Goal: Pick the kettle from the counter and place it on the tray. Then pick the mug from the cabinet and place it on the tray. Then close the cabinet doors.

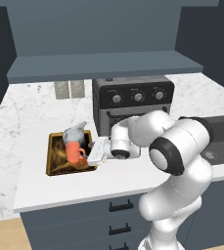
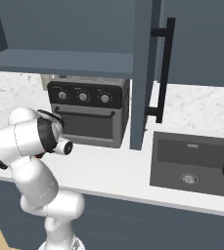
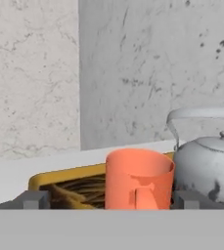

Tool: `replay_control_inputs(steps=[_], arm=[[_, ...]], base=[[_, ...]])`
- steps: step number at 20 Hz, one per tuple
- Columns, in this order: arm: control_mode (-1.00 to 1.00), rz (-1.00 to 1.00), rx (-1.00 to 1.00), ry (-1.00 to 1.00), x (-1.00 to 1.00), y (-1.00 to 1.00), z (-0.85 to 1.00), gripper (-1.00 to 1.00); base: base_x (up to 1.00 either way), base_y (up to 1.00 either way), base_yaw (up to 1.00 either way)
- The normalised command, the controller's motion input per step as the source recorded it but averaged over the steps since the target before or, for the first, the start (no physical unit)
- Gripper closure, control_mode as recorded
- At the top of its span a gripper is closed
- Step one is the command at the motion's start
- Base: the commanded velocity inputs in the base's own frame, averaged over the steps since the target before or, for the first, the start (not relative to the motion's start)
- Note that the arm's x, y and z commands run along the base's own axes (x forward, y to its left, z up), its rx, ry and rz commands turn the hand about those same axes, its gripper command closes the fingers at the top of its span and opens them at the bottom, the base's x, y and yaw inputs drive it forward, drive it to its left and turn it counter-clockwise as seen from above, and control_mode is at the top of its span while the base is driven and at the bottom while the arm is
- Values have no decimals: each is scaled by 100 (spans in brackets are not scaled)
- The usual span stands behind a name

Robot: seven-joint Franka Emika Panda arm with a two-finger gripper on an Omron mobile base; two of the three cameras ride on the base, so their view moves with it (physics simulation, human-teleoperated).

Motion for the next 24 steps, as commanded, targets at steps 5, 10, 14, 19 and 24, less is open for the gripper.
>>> replay_control_inputs(steps=[5,10,14,19,24], arm=[[-100,-11,6,7,-19,-42,46,-100],[-100,-14,4,6,-26,-33,79,-100],[-100,-13,3,8,-21,-42,94,-100],[-100,-14,3,11,-13,-52,95,-100],[-100,-16,3,9,-20,-70,80,-100]], base=[[0,0,0],[0,0,0],[0,0,0],[0,0,0],[0,0,0]])
